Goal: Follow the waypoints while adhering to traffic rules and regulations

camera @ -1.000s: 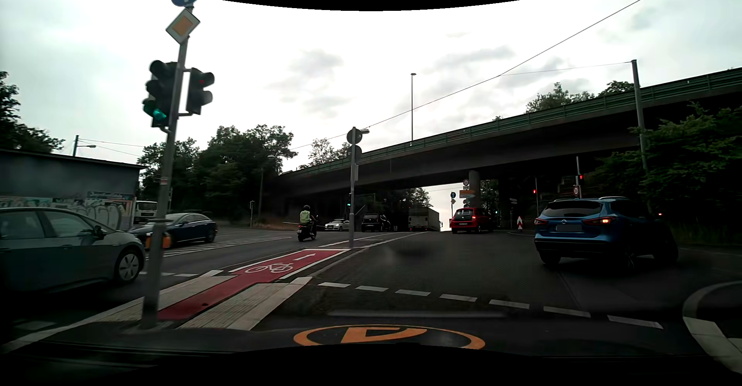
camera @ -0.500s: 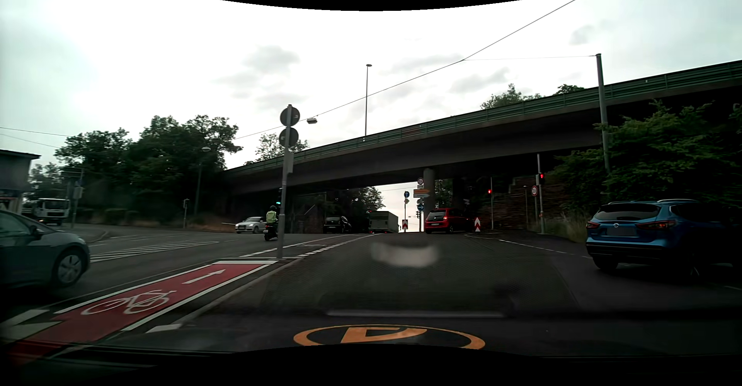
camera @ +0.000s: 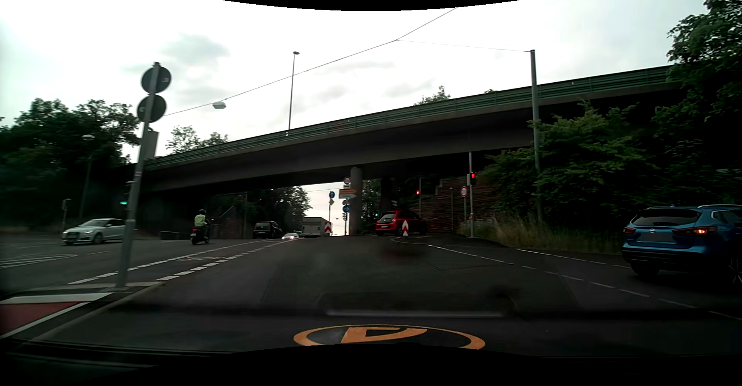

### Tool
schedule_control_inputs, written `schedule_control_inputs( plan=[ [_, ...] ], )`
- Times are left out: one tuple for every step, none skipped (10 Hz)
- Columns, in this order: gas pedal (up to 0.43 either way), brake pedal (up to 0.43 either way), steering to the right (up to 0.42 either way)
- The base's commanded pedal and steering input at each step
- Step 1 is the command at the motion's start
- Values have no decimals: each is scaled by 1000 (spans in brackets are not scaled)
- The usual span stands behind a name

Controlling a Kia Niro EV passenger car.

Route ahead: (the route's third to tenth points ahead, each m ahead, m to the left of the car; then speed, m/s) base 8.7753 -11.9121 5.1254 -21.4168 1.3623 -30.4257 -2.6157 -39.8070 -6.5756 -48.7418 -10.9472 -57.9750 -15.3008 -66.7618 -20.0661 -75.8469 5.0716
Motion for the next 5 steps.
schedule_control_inputs(
  plan=[
    [130, 0, 453],
    [130, 0, 460],
    [130, 0, 459],
    [130, 0, 460],
    [130, 0, 460]
  ],
)
